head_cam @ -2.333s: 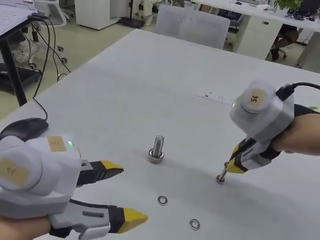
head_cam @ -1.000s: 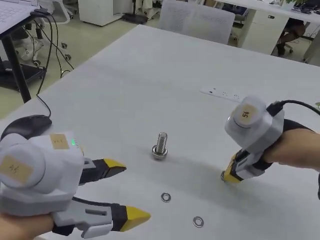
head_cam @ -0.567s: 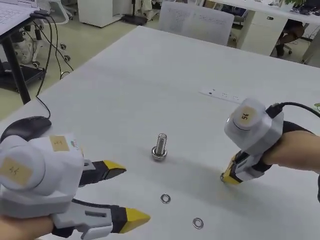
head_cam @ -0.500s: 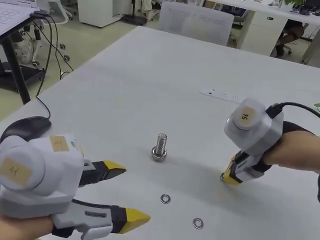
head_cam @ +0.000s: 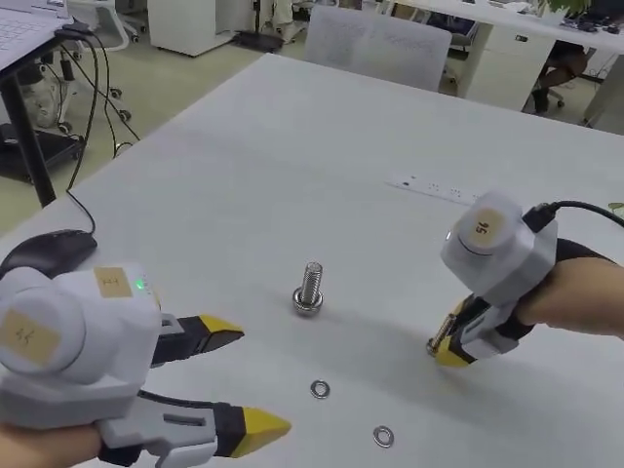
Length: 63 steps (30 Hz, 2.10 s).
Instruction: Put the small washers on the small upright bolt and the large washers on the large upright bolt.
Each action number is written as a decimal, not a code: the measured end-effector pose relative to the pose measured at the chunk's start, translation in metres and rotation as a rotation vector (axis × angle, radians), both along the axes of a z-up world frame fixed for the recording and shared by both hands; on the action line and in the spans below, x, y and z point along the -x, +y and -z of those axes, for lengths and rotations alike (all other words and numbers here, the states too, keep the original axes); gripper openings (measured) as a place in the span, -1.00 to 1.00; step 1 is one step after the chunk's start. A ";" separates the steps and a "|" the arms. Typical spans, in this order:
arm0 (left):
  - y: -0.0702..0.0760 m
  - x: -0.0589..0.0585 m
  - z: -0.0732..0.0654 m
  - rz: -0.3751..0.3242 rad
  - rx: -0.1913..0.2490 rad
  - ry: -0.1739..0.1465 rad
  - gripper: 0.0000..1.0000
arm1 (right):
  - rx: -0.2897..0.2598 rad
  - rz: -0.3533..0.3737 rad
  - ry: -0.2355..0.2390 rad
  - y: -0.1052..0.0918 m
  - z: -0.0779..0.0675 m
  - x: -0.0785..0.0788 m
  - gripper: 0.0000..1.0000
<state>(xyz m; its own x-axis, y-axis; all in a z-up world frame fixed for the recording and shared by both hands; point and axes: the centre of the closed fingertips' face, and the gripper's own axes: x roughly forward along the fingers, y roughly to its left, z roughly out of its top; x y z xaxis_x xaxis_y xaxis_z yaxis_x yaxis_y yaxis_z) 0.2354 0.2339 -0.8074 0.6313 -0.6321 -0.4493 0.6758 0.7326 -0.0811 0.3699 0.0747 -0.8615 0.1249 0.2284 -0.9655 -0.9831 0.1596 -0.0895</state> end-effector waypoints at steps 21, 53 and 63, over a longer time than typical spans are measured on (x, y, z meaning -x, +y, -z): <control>0.000 0.002 -0.001 0.007 0.001 -0.006 0.17 | -0.020 0.029 -0.007 -0.013 -0.013 0.025 -0.31; 0.000 0.005 -0.002 0.022 0.001 -0.016 0.17 | -0.018 -0.071 0.028 0.004 -0.009 0.088 -0.21; -0.002 0.005 -0.004 0.025 0.014 -0.021 0.17 | -0.021 -0.119 0.050 0.021 -0.005 0.107 -0.22</control>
